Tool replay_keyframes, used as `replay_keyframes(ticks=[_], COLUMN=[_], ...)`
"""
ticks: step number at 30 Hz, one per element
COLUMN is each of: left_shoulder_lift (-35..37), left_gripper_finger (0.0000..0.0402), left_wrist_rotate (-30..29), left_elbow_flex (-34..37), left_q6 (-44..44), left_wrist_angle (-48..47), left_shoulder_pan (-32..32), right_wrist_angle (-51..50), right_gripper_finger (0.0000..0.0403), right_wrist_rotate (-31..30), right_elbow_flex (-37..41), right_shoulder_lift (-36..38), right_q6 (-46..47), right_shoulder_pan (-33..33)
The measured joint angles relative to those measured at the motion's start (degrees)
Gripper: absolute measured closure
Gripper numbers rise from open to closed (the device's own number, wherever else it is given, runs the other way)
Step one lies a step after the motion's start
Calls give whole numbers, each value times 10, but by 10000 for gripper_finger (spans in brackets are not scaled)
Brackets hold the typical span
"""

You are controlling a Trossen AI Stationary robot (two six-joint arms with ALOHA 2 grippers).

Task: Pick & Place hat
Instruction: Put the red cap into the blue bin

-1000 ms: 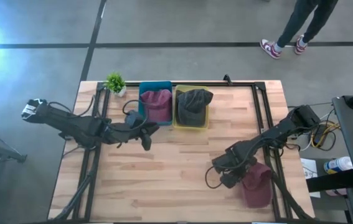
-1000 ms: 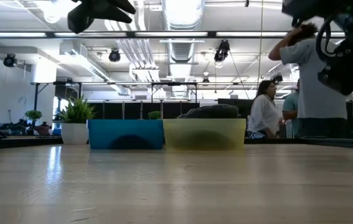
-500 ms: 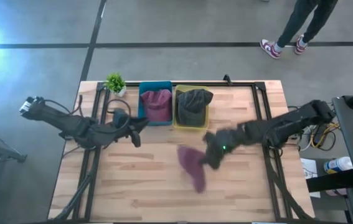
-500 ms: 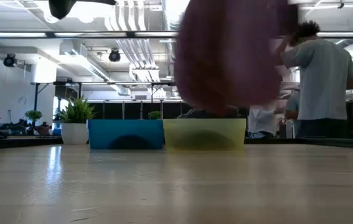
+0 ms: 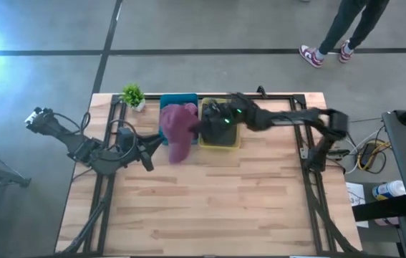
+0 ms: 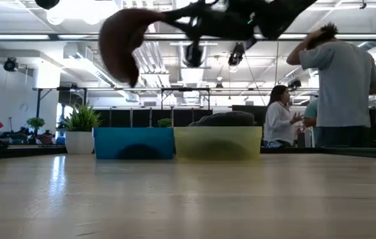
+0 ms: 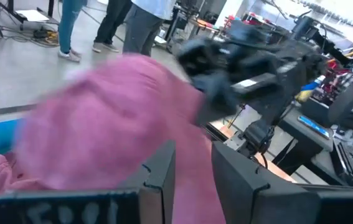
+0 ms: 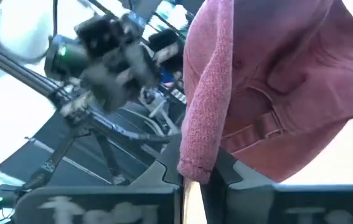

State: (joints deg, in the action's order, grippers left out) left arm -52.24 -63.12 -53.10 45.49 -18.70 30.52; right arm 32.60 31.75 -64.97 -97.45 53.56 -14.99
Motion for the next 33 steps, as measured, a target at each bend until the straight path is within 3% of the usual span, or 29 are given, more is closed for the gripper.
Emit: replay_keyframes(ticks=[6, 11, 15, 20, 29, 33], left_shoulder_lift=[-1, -1, -1, -1, 0, 0], left_gripper_finger=[305, 305, 305, 305, 305, 305], left_wrist_rotate=[0, 0, -5, -52, -74, -80], left_elbow_flex=[0, 0, 0, 0, 0, 0], left_q6=[16, 27, 30, 30, 30, 30], left_wrist_angle=[-5, -5, -5, -7, -20, -20], left_shoulder_pan=[1, 15, 38, 58, 59, 59], right_wrist_angle=[32, 22, -9, -106, -113, -140], right_gripper_finger=[387, 387, 387, 387, 387, 381], right_wrist_rotate=[96, 101, 76, 75, 104, 72], right_elbow_flex=[-144, -210, -210, -203, -193, -191], right_shoulder_lift=[-157, -219, -236, -236, -244, -271], right_q6=[-9, -24, -52, -129, -157, -164], right_shoulder_pan=[-51, -89, -114, -131, -138, -138])
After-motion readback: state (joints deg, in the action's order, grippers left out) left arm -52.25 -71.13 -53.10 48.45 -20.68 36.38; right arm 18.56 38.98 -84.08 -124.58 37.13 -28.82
